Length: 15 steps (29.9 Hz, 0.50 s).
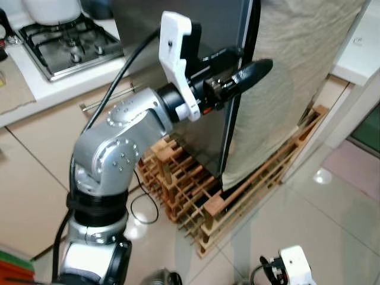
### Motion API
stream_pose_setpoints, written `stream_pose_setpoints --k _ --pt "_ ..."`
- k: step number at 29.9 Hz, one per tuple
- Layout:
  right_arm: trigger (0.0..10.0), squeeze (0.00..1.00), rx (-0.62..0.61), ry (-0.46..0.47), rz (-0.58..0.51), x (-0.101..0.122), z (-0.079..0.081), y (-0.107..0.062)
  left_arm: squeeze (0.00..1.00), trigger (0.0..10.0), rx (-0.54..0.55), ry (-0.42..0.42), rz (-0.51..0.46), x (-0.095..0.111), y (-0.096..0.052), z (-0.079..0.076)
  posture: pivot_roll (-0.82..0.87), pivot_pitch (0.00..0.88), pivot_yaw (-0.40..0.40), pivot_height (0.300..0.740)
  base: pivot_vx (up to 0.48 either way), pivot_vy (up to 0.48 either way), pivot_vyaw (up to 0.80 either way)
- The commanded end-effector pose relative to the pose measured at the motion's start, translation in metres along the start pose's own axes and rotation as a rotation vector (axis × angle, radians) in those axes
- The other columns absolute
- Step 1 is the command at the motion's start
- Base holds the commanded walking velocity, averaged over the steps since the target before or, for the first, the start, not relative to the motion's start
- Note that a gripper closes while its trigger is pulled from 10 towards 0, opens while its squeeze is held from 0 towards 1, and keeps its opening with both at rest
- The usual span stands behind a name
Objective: Restocking fridge
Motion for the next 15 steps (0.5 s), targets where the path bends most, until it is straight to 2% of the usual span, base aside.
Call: stream_pose_setpoints --k 1,3,4,7,11,15 --pt "10.0 0.00 -0.003 0.002 -0.021 0.001 0.001 0.001 0.00 10.0 -0.073 0.086 0.028 -0.002 0.008 -0.011 -0.16 0.062 0.086 0.724 0.000 0.000 0.00" --pt "10.0 0.00 -0.002 0.003 -0.029 0.001 0.002 0.001 0.00 10.0 -0.053 0.114 0.054 -0.008 0.007 -0.008 -0.15 0.063 0.085 0.724 0.000 0.000 0.00" --pt "10.0 0.00 -0.001 -0.003 -0.043 0.002 0.002 0.002 0.00 10.0 -0.001 0.208 0.129 -0.028 0.003 -0.001 -0.16 0.064 0.084 0.724 0.000 0.000 0.00" --pt "10.0 0.00 -0.001 -0.011 -0.052 0.001 0.002 0.003 0.00 10.0 0.037 0.198 0.167 -0.044 -0.003 0.003 -0.16 0.067 0.082 0.724 0.000 0.000 0.00" --pt "10.0 0.00 -0.005 -0.015 -0.062 0.001 0.001 0.003 0.00 10.0 0.092 0.132 0.178 -0.060 -0.013 0.009 -0.16 0.066 0.075 0.724 0.000 0.000 0.00" --pt "10.0 0.00 -0.006 -0.022 -0.070 0.001 0.000 0.003 0.00 10.0 0.135 0.148 0.190 -0.070 -0.020 0.012 -0.15 0.063 0.071 0.724 0.000 0.000 0.00"
Point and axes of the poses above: a point about 5 cm out from each wrist's last joint towards the gripper, its own y axis pointing out of the wrist towards the gripper, its own x axis along the axis of the wrist's last joint, z = x × y, the point moved 1 cm from there along y, pointing out of the wrist towards the gripper, and after that the axes turned 1 degree about -y, right-handed, at the moved point
